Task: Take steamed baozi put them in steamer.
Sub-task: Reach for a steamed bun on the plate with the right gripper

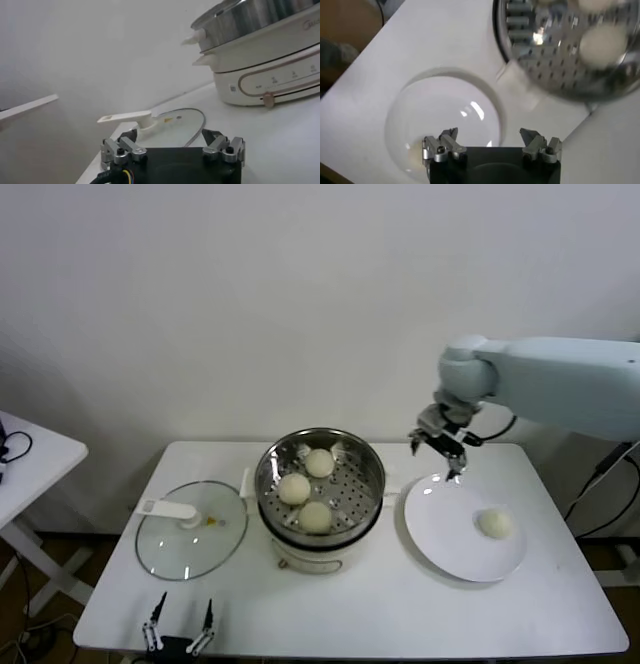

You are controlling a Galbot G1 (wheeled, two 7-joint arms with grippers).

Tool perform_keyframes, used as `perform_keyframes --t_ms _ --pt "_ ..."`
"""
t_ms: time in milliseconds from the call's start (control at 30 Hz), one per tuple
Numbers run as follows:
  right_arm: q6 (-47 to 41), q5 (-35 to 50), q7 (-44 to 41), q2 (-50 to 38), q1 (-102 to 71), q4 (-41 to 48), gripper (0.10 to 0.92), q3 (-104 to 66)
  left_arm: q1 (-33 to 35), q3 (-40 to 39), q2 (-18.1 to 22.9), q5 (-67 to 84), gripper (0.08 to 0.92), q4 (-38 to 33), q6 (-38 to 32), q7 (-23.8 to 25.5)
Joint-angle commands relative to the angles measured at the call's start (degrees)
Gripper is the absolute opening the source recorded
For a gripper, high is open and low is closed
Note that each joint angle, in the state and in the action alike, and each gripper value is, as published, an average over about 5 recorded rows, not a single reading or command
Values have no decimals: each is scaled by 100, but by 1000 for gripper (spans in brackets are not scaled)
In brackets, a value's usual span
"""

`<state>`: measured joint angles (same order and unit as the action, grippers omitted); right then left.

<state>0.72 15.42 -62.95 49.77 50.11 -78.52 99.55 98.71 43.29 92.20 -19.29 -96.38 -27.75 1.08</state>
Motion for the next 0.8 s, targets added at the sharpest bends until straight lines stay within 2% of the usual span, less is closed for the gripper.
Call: perform_keyframes --t_ms 33,300,800 --pt "-626 -211 -106 -1209 -947 1028 823 -181 16 -10 100 -17 823 -6 -1 6" --pt "-578 -696 -99 -1221 -2303 1776 823 -1310 91 64 100 -30 823 16 -16 2" --pt "-516 -1339 41 -625 -3972 2892 823 -3012 138 117 151 -108 823 94 -13 -1"
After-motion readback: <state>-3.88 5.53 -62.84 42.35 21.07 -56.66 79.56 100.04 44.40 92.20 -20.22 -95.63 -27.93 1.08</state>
